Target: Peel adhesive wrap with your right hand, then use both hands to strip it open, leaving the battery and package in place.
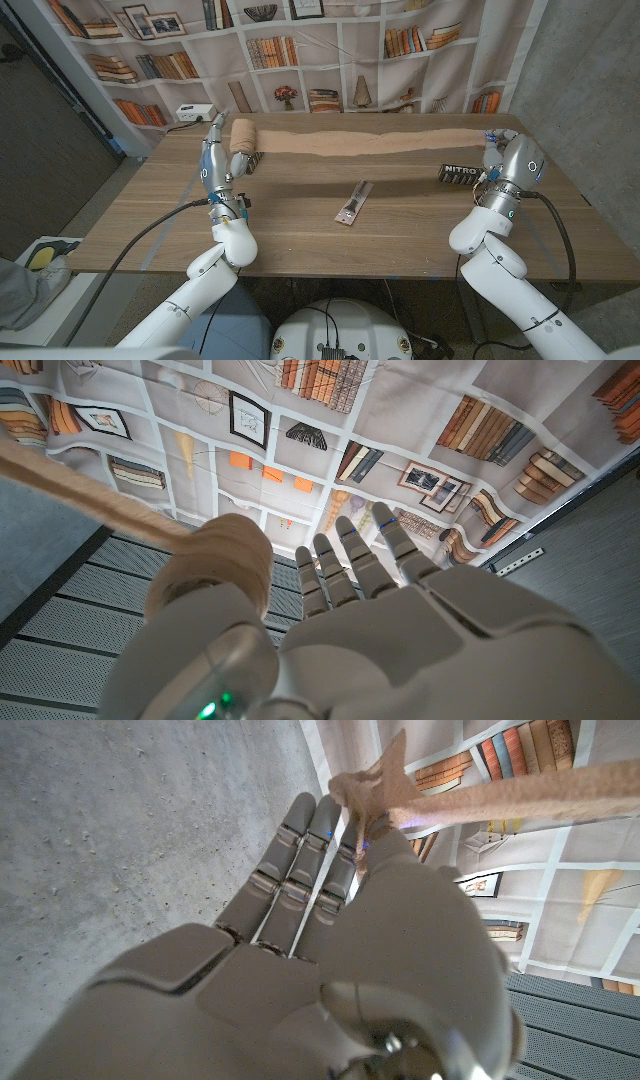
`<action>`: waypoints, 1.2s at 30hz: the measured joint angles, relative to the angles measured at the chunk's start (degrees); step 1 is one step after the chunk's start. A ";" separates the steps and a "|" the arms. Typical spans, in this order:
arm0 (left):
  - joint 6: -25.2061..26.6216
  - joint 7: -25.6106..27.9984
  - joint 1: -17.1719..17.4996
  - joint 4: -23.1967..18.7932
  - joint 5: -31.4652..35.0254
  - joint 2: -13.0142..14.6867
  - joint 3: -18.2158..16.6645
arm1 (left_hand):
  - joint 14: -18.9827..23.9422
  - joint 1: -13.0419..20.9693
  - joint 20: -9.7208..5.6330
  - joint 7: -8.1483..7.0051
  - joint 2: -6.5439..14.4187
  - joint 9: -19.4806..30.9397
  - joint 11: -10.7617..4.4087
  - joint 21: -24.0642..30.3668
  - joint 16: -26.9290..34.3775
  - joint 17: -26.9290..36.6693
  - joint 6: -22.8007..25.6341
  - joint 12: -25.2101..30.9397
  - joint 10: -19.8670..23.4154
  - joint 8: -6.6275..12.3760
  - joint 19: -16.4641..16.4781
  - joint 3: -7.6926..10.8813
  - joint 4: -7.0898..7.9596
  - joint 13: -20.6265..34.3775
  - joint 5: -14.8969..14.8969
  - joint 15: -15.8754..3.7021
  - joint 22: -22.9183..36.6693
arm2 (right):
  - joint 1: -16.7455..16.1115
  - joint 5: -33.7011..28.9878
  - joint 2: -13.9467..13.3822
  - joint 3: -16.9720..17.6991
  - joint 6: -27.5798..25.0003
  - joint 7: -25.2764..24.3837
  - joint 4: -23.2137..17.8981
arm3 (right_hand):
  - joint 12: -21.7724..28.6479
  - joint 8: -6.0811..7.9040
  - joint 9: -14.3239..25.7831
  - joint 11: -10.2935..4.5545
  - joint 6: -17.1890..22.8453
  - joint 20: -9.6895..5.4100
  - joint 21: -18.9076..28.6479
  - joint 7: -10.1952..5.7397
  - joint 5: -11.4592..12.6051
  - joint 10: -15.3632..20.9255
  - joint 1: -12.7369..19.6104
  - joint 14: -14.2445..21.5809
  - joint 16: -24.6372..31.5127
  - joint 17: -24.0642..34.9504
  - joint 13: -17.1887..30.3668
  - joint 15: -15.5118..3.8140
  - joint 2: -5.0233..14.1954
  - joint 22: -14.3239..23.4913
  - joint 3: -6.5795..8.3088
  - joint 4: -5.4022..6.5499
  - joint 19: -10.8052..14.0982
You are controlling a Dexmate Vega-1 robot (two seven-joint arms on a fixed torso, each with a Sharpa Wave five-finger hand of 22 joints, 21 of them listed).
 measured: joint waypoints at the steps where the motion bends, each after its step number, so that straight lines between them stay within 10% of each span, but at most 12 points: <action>1: -0.28 0.00 0.04 0.02 -0.27 -0.03 -0.11 | 0.00 0.00 0.00 0.00 0.00 0.00 0.00 -0.16 0.00 0.00 0.00 0.00 0.00 0.00 0.00 0.00 0.00 0.00 0.00 0.00 0.00 | -0.26 0.24 0.02 0.45 -0.15 0.00 -0.14 | 0.00 0.00 0.00 0.00 0.00 0.03 0.00 0.00 0.00 0.00 0.00 0.00 0.00 0.00 0.06 0.00 0.00 0.00 0.00 0.00 -0.03; 24: -3.13 0.01 0.88 0.14 -3.97 -0.28 -1.32 | -0.37 -1.44 0.72 0.95 -0.99 0.00 1.95 -0.82 0.00 -0.52 0.96 -0.43 0.94 -0.38 -0.73 -0.64 0.15 -0.28 0.00 1.86 0.00 | -0.67 4.18 0.03 4.40 -0.62 0.31 0.64 | -0.02 -0.46 -0.01 0.10 0.00 0.10 0.67 0.00 0.00 -0.10 0.02 0.00 -0.44 -0.01 0.37 0.00 0.02 -0.27 0.00 0.00 -0.94; 36: -4.24 -0.18 2.18 0.15 -5.22 0.84 -2.37 | -0.25 -1.96 4.60 5.71 -0.47 0.01 4.94 -1.72 0.00 -1.14 1.34 -0.44 1.89 -1.43 -1.15 -0.59 0.10 -0.53 -0.77 5.91 0.00 | -0.50 6.06 0.16 5.93 -1.06 0.43 1.21 | 0.06 -0.46 -0.01 0.17 -0.01 0.37 1.01 0.00 0.00 -0.17 0.24 0.00 -0.92 -0.01 0.59 0.00 0.24 -0.26 0.00 0.00 -1.20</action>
